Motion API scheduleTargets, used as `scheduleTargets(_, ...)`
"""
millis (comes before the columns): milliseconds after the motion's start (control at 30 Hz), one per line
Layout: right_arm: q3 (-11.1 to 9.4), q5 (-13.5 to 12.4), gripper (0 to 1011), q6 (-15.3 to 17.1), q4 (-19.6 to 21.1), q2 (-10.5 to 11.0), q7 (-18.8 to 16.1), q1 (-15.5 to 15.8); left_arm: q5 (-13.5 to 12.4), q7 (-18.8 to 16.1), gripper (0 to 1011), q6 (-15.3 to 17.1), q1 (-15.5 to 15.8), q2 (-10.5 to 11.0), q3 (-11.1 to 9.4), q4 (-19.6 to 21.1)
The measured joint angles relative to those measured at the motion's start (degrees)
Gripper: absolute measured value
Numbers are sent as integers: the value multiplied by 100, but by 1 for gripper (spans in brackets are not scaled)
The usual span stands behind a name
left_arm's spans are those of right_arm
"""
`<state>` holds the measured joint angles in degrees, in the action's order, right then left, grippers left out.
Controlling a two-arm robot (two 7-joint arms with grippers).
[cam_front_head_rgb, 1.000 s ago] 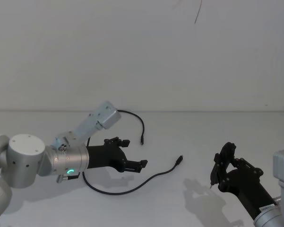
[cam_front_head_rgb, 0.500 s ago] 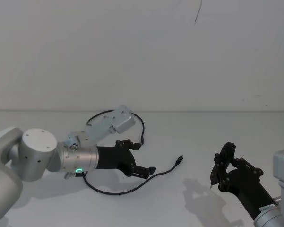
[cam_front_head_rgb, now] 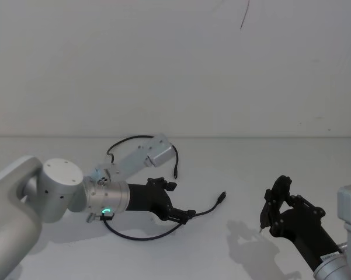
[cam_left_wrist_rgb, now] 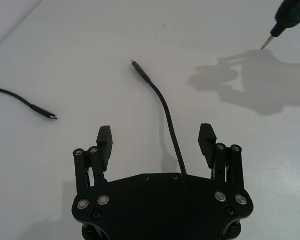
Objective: Pick up the data cable with the one hand.
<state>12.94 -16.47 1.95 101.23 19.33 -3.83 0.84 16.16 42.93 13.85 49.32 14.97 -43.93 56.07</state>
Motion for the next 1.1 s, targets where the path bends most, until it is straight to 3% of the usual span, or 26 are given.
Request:
scheduleTargets(567, 0, 0, 263, 0, 0, 0, 0, 0, -116, -52, 1001, 160, 193, -452, -31, -691)
scheduleTargets(1100, 0, 0, 263, 0, 0, 0, 0, 0, -274, -185, 1001, 323, 259, -622, -54, -911)
